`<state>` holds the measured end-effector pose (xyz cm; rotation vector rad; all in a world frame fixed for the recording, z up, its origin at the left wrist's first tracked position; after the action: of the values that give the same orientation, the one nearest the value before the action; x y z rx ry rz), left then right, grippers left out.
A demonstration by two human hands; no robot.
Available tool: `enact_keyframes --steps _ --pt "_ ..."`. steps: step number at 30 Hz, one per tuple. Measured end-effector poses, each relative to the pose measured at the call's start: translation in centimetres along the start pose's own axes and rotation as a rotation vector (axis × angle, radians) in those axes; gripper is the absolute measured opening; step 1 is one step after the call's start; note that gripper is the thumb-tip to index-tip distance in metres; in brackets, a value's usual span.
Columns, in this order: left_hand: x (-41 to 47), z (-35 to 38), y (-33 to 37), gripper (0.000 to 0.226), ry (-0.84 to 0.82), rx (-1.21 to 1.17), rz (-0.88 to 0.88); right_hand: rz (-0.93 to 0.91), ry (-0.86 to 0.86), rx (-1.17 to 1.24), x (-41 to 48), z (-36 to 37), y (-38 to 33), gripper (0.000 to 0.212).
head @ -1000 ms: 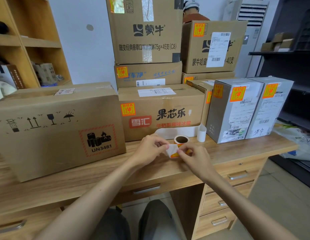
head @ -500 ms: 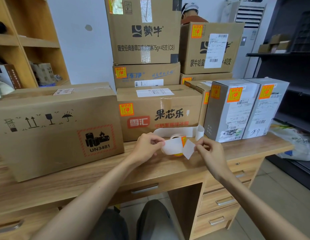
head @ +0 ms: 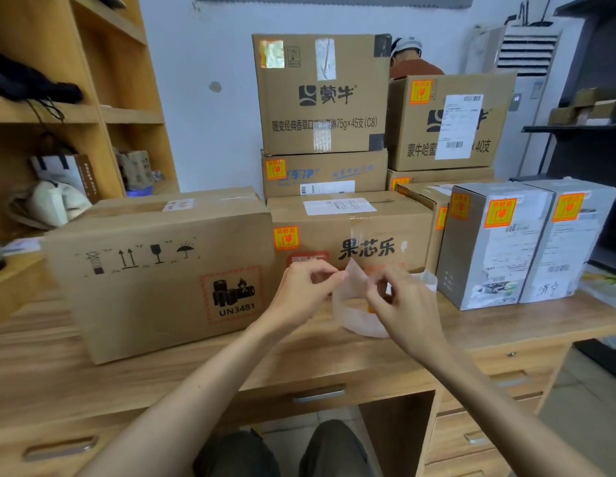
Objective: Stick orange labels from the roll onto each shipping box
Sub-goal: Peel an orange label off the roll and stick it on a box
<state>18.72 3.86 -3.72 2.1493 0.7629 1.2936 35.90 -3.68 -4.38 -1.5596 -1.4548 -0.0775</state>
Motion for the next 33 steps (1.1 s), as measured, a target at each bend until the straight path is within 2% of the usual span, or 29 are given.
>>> enact_keyframes --steps 4,7,10,12,15,17,19,22,28,33 --pt "-0.6 -2.8 1.4 0.022 0.074 0.027 -0.030 -0.252 0.085 -0.170 -0.1 2.2 -3.6 0.019" --pt "-1.2 -5.1 1.2 0.019 0.150 0.086 -0.046 -0.363 0.179 -0.241 -0.5 3.6 -6.3 0.020" --pt "-2.1 -7.4 1.4 0.012 0.182 0.131 -0.078 -0.408 0.118 -0.212 -0.7 4.7 -7.6 0.024" --pt "-2.8 -9.0 1.6 0.010 0.173 0.126 -0.088 -0.358 0.043 -0.104 -0.5 4.9 -8.1 0.027" --pt "-3.7 -11.5 1.9 0.016 0.132 0.073 -0.110 -0.121 -0.023 0.175 0.4 4.6 -8.7 0.021" --pt "-4.2 -12.7 2.1 0.018 0.094 0.042 -0.112 0.061 -0.165 0.384 1.3 4.9 -9.2 0.016" --pt "-4.7 -13.7 2.5 0.019 0.072 0.038 -0.090 0.157 -0.333 0.549 1.6 5.6 -9.9 0.011" --pt "-5.2 -15.1 2.7 0.016 0.069 0.066 -0.048 0.167 -0.448 0.666 1.3 6.8 -11.0 0.009" --pt "-6.6 -18.7 2.6 0.014 0.145 0.169 -0.023 0.129 -0.486 0.736 0.8 8.9 -14.5 0.011" --pt "-8.6 -22.4 1.9 0.010 0.298 0.277 -0.053 0.096 -0.474 0.685 0.6 12.2 -17.9 0.010"
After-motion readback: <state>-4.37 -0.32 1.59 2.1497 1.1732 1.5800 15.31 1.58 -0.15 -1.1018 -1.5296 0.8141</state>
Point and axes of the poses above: each hand's wrist, its own x-axis towards the middle knuckle, its own z-axis out of the palm, y = z × x, the point moved 3 cm from there along x, towards the middle knuckle, and after that the axes turned 14 degrees about z, right-handed, at the moved point
